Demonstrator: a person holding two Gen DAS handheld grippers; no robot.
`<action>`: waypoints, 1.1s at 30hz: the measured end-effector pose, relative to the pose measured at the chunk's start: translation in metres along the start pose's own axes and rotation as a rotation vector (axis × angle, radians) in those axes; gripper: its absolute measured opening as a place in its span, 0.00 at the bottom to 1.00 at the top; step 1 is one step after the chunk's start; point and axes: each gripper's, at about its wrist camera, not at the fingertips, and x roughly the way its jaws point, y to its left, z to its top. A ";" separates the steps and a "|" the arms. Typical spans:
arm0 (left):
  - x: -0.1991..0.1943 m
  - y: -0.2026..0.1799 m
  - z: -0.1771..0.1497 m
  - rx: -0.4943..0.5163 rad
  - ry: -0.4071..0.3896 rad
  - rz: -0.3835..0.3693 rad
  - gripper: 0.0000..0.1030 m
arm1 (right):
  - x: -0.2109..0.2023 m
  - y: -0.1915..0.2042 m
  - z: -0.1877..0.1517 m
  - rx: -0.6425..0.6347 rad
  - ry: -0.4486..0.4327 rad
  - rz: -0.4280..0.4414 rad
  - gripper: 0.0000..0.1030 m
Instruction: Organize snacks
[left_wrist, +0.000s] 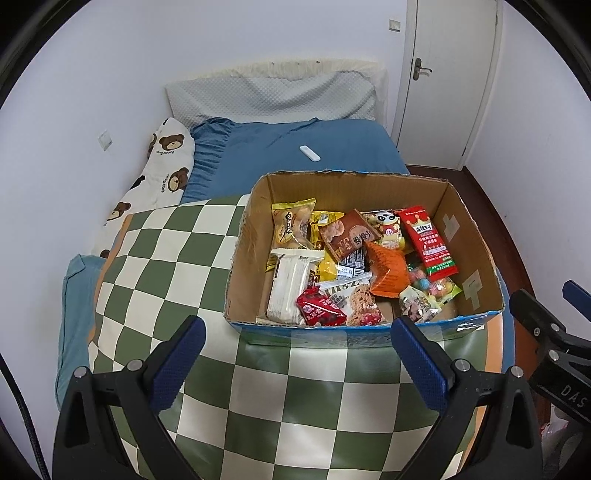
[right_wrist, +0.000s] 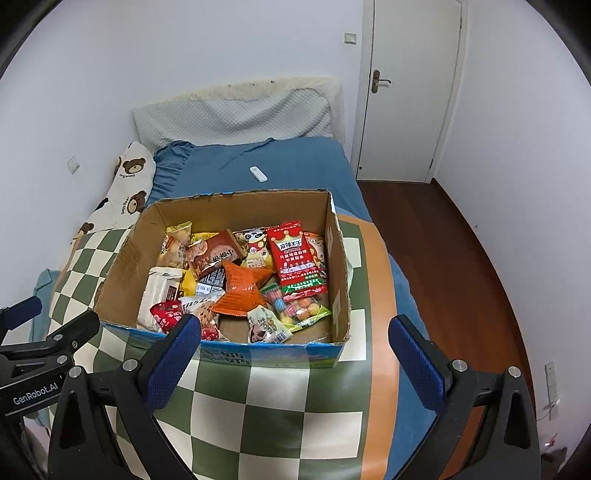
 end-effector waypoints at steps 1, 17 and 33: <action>-0.001 0.000 0.000 -0.001 -0.001 -0.002 1.00 | 0.000 0.001 0.000 -0.002 -0.001 0.001 1.00; -0.010 -0.001 0.001 -0.007 -0.011 -0.010 1.00 | -0.012 0.002 0.002 -0.011 -0.018 0.000 1.00; -0.016 -0.002 0.001 -0.007 -0.023 -0.016 1.00 | -0.019 0.000 0.002 -0.012 -0.024 0.005 1.00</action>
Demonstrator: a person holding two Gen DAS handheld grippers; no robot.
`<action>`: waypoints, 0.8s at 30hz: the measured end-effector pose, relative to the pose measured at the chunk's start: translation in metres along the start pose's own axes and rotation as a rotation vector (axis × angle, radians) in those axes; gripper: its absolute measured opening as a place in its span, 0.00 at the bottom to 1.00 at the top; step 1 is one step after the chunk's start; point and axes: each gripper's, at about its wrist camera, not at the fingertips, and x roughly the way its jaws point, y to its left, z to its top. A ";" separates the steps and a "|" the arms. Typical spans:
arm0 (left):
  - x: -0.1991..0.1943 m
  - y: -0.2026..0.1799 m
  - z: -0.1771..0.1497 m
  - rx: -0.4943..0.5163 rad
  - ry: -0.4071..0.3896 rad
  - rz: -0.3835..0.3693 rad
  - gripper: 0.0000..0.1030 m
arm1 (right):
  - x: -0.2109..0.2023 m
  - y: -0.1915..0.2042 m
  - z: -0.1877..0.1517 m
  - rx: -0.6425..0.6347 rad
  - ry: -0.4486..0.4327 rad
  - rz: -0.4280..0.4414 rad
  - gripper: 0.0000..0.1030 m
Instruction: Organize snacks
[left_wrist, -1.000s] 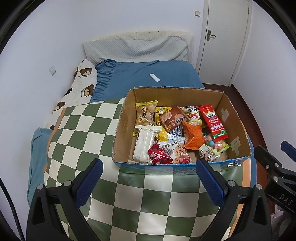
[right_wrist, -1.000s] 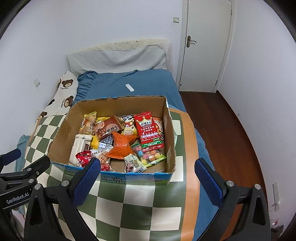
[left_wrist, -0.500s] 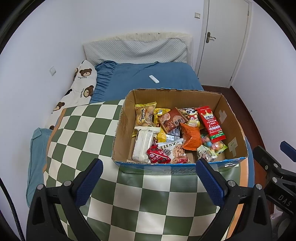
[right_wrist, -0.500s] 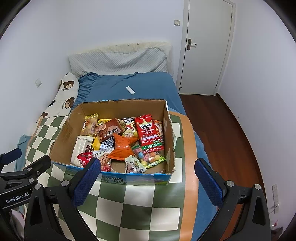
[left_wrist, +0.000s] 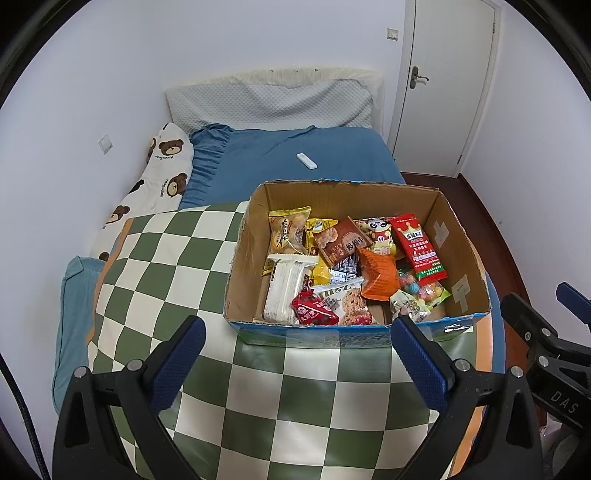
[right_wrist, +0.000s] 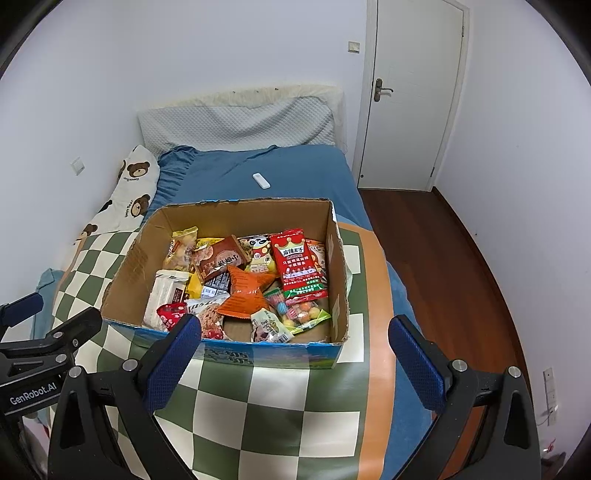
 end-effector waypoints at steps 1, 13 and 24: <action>0.000 0.000 0.000 0.001 -0.001 0.001 1.00 | 0.000 0.000 0.000 0.001 0.000 0.001 1.00; -0.005 -0.001 0.001 0.005 -0.008 0.000 1.00 | -0.003 0.001 0.002 -0.005 -0.005 0.004 1.00; -0.009 -0.003 0.001 0.001 -0.012 -0.001 1.00 | -0.004 0.001 0.002 -0.006 -0.008 0.006 1.00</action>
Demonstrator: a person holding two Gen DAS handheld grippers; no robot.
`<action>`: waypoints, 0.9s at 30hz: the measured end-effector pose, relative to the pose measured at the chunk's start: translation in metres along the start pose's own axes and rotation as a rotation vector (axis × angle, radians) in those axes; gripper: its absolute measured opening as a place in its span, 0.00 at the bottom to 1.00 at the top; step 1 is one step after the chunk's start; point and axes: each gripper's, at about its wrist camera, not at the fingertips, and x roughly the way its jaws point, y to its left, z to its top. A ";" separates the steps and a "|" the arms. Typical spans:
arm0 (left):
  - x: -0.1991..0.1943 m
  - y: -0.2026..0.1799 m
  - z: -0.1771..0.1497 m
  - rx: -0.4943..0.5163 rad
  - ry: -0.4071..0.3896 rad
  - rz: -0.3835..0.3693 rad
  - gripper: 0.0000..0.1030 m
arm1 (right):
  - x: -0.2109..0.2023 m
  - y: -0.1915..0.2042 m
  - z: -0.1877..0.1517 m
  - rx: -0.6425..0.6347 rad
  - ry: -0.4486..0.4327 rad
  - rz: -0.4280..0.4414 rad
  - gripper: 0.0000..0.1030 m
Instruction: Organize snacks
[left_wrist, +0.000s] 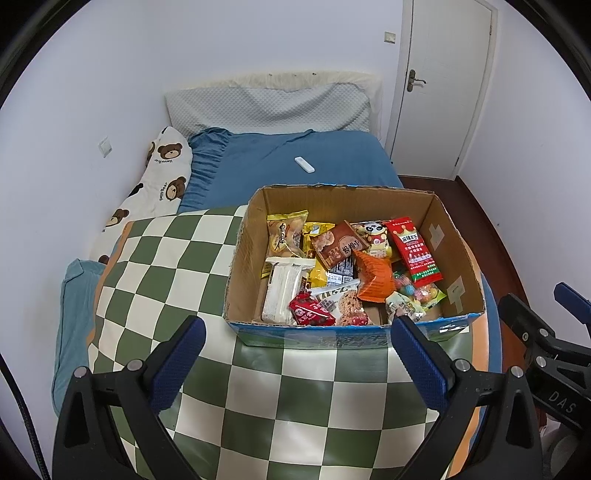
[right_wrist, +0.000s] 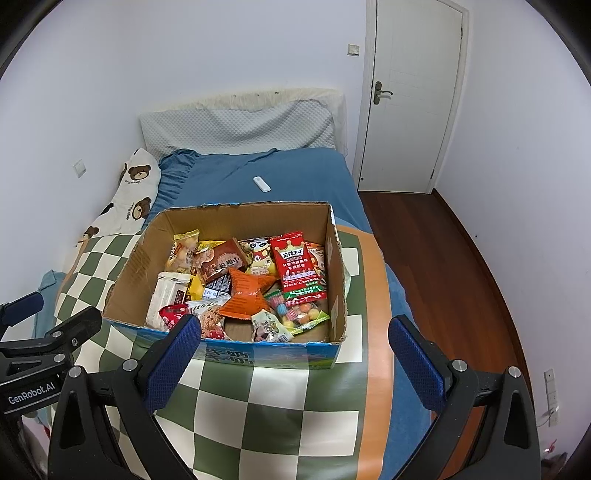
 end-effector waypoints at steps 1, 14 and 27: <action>0.000 0.000 0.000 0.000 -0.001 0.001 1.00 | 0.000 0.000 0.000 0.001 -0.001 0.001 1.00; -0.003 -0.002 0.000 0.005 -0.006 -0.003 1.00 | -0.006 -0.001 0.001 0.006 -0.004 -0.005 1.00; -0.005 -0.003 0.001 0.004 -0.015 -0.008 1.00 | -0.010 -0.004 -0.001 0.015 -0.009 -0.010 1.00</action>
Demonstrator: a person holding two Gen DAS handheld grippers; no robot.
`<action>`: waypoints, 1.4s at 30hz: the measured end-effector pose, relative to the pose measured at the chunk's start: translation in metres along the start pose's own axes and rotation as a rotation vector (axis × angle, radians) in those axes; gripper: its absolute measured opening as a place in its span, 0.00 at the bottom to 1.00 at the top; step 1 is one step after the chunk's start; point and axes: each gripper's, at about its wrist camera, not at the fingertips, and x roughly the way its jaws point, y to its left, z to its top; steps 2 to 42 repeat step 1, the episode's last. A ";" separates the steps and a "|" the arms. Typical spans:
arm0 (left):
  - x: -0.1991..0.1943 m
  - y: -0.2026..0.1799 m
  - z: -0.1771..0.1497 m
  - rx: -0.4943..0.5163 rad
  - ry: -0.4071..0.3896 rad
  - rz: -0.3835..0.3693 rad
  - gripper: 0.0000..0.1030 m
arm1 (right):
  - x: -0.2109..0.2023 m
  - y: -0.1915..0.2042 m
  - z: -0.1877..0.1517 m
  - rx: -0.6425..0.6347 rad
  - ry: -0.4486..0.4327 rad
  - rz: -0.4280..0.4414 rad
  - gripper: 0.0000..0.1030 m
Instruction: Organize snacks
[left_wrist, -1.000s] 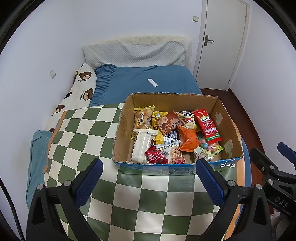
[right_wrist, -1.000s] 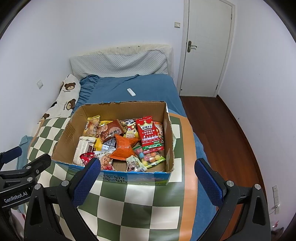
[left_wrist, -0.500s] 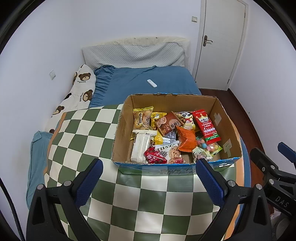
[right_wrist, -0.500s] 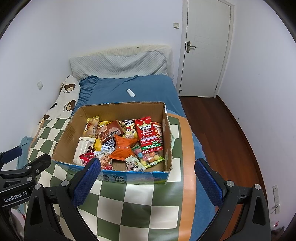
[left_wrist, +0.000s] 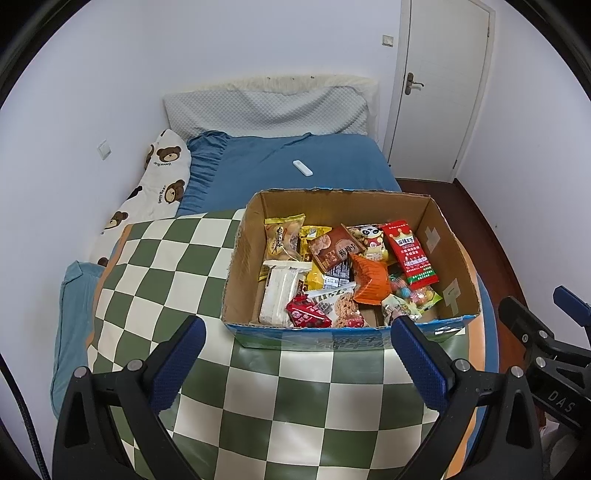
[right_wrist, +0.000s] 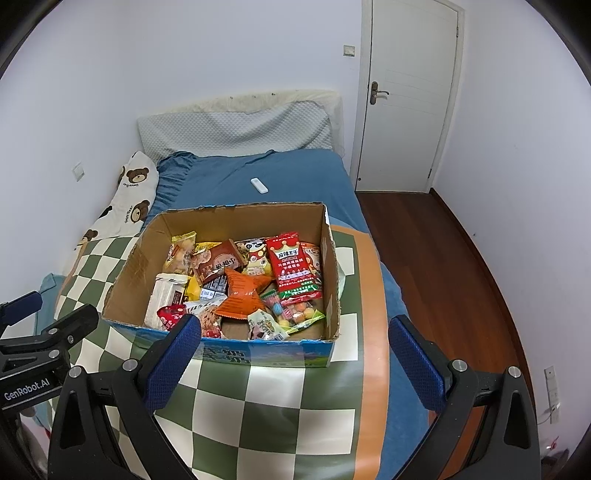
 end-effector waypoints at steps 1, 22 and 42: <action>0.000 0.000 0.000 0.001 0.000 -0.001 1.00 | -0.001 0.000 0.001 0.001 -0.001 0.001 1.00; 0.000 0.000 0.000 0.001 0.000 -0.001 1.00 | -0.001 0.000 0.001 0.001 -0.001 0.001 1.00; 0.000 0.000 0.000 0.001 0.000 -0.001 1.00 | -0.001 0.000 0.001 0.001 -0.001 0.001 1.00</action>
